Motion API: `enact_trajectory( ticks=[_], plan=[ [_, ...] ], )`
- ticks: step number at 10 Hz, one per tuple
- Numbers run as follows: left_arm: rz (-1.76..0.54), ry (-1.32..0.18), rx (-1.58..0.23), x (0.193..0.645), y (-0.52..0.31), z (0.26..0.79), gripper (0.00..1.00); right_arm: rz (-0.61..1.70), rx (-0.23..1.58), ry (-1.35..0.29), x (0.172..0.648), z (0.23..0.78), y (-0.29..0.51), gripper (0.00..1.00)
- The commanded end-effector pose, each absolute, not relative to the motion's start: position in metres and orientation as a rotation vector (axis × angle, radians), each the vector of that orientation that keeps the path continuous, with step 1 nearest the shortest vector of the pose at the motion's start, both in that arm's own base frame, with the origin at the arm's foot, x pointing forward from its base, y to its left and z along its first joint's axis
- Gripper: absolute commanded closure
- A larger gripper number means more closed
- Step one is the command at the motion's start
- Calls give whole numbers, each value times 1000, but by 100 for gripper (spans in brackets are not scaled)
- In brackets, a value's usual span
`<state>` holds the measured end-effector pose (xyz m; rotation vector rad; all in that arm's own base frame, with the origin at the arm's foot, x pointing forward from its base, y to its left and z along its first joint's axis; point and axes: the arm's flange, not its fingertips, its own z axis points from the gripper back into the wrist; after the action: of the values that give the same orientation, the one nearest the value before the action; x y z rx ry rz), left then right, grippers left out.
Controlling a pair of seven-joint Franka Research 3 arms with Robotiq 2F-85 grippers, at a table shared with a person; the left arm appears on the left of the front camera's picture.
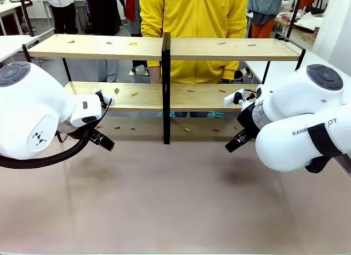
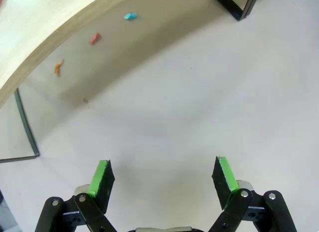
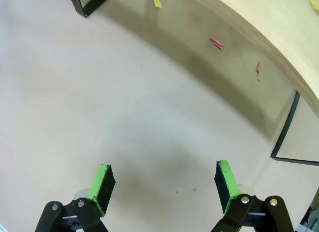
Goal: Clean the shelves.
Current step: Pick up the Duster when the human hands it over.
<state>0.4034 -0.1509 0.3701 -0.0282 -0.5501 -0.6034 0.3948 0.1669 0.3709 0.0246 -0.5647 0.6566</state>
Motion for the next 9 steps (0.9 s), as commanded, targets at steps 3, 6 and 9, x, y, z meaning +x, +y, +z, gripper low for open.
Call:
enact_trajectory(
  ticks=[3, 6, 9],
  plan=[
    [-603, -550, -28, 403, -151, 370, 0, 692, 56, -551, 384, 387, 166, 0],
    [-759, -722, -126, 322, -98, 481, 0, 719, 85, -656, 314, 489, 129, 0],
    [-709, -1095, -48, 220, -53, 538, 0, 605, -93, -985, 226, 559, 92, 0]
  ],
)
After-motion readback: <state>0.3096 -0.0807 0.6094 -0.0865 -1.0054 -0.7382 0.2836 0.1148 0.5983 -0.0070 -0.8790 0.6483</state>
